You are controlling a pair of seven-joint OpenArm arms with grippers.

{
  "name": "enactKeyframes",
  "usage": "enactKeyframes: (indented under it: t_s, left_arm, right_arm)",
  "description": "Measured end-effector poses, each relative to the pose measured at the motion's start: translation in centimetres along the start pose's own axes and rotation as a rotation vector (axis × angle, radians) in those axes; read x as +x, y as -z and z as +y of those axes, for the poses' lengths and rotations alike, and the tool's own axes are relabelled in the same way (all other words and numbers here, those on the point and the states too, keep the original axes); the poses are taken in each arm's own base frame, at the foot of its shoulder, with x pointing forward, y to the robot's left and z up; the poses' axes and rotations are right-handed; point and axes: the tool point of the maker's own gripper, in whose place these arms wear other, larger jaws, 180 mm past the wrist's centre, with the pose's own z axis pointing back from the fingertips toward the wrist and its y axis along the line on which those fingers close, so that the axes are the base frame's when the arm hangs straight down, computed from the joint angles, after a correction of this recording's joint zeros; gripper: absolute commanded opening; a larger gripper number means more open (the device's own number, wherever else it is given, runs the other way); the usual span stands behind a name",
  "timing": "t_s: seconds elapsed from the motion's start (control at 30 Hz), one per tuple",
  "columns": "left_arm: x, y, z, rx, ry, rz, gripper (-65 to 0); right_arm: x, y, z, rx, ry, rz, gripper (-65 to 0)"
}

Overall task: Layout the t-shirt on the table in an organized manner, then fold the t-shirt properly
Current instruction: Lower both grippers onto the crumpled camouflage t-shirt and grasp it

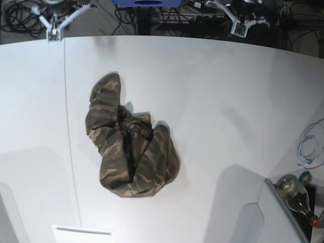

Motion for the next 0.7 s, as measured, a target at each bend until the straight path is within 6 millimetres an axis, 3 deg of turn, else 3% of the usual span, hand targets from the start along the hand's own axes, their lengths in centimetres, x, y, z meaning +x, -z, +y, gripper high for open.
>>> enactKeyframes:
  t_s: [0.1, 0.17, 0.23, 0.3, 0.43, 0.5, 0.53, 0.6, 0.63, 0.7]
  left_arm:
    - [2.2, 0.8, 0.2, 0.001, 0.004, 0.029, -65.0]
    - [5.0, 2.4, 1.2, 0.032, 0.001, 0.005, -65.0]
    - [8.9, 4.1, 2.2, 0.057, -0.007, -0.077, -65.0]
    - [11.6, 5.0, 2.7, 0.075, -0.015, -0.133, -65.0]
    - [12.1, 6.5, 3.4, 0.08, -0.012, -0.048, -65.0]
    - [13.7, 7.1, 4.2, 0.099, -0.014, -0.067, -65.0]
    - [14.6, 7.3, 4.4, 0.103, -0.017, -0.089, -65.0]
    - [15.5, 7.4, 4.6, 0.108, -0.019, -0.112, -55.6]
    - [15.3, 7.3, 4.7, 0.11, -0.016, -0.106, -50.5]
    - [14.3, 7.2, 4.6, 0.108, -0.014, -0.079, -47.4]
  right_arm:
    - [4.0, 0.1, 0.2, 0.001, 0.019, -0.084, -63.5]
    - [7.9, 0.5, 0.7, 0.01, 0.027, -0.179, -63.2]
    - [11.2, 1.3, 2.5, 0.05, 0.008, -0.253, -59.4]
    - [13.5, 1.6, 5.5, 0.127, -0.018, -0.295, -50.9]
    - [18.0, 1.5, 8.7, 0.2, -0.046, -0.364, -22.7]
    - [20.4, 1.3, 9.7, 0.219, -0.068, -0.394, -13.7]
    - [21.4, 1.1, 10.1, 0.226, -0.079, -0.414, -13.5]
    - [22.6, 0.8, 11.1, 0.248, -0.083, -0.436, -15.0]
    - [23.1, 0.7, 11.4, 0.255, -0.085, -0.446, -15.6]
    - [24.7, 0.4, 11.7, 0.26, -0.085, -0.475, -16.4]
